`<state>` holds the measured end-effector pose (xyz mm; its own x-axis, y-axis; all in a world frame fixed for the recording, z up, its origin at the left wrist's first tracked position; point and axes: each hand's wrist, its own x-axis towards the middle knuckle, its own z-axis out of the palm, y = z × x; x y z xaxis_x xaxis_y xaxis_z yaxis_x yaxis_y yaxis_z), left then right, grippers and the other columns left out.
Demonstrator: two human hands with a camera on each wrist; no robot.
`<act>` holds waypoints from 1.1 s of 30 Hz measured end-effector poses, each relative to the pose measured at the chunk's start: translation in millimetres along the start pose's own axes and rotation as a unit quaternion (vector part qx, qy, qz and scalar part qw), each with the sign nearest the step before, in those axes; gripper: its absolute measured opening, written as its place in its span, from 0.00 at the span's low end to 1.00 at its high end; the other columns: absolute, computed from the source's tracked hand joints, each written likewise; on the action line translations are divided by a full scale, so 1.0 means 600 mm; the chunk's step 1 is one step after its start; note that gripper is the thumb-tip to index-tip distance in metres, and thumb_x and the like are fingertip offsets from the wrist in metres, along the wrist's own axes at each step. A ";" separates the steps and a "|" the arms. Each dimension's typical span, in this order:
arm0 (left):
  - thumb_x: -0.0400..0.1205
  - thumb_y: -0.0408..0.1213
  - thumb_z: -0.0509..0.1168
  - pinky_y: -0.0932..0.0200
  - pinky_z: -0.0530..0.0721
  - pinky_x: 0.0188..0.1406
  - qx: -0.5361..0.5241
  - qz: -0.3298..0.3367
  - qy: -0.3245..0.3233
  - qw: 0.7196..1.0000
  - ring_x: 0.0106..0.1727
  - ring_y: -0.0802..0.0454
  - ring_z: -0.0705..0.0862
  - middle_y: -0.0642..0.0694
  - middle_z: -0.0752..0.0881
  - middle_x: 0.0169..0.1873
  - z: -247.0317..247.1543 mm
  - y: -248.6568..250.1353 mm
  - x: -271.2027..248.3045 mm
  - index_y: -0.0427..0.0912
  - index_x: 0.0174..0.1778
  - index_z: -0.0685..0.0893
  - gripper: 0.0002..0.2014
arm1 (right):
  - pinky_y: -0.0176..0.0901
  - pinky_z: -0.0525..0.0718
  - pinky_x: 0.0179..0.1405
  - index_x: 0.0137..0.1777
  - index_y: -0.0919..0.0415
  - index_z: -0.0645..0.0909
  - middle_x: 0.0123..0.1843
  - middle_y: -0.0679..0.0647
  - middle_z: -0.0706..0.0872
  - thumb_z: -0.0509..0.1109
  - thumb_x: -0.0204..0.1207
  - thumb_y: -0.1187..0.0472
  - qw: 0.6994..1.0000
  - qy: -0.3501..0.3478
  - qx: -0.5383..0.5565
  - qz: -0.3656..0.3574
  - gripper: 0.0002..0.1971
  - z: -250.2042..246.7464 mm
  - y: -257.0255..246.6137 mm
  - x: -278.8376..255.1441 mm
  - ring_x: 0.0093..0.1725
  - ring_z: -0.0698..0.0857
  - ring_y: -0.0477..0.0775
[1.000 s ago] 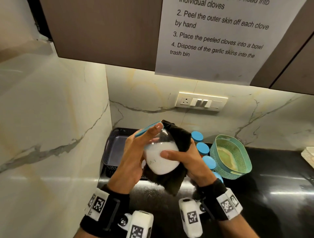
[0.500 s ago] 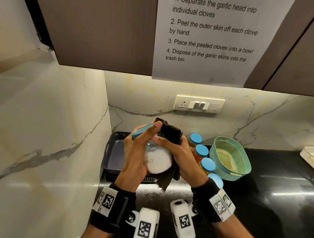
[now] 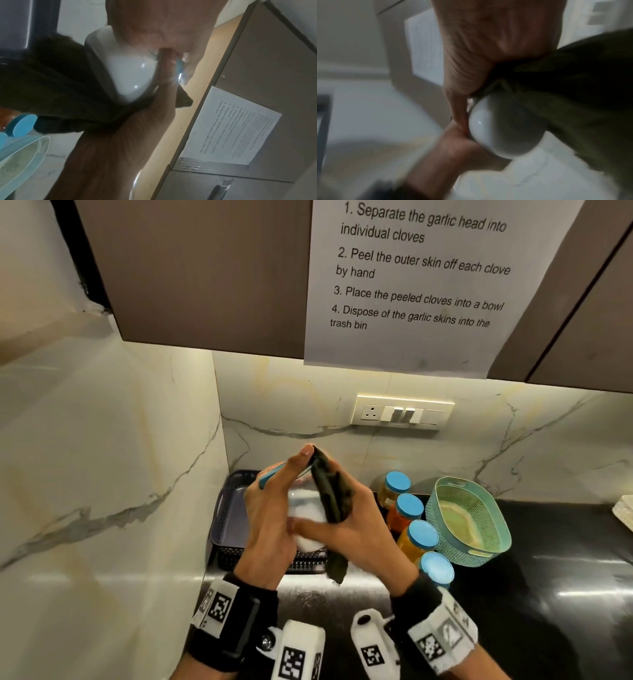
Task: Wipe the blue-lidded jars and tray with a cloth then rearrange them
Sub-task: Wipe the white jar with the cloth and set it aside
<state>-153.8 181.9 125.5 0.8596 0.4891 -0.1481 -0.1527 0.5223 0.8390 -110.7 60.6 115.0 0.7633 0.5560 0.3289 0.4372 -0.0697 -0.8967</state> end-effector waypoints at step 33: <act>0.61 0.50 0.88 0.45 0.92 0.43 0.042 0.022 -0.068 0.997 0.47 0.35 0.96 0.34 0.95 0.49 0.071 0.073 0.035 0.35 0.58 0.92 0.34 | 0.52 0.94 0.54 0.56 0.41 0.91 0.55 0.49 0.96 0.87 0.69 0.60 0.981 0.039 0.190 0.026 0.19 -0.047 -0.080 0.057 0.58 0.93 0.58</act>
<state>-121.6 185.3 181.6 0.9123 0.4075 -0.0419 -0.1552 0.4385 0.8852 -92.3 59.7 177.4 0.8205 0.4941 0.2875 0.1990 0.2246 -0.9539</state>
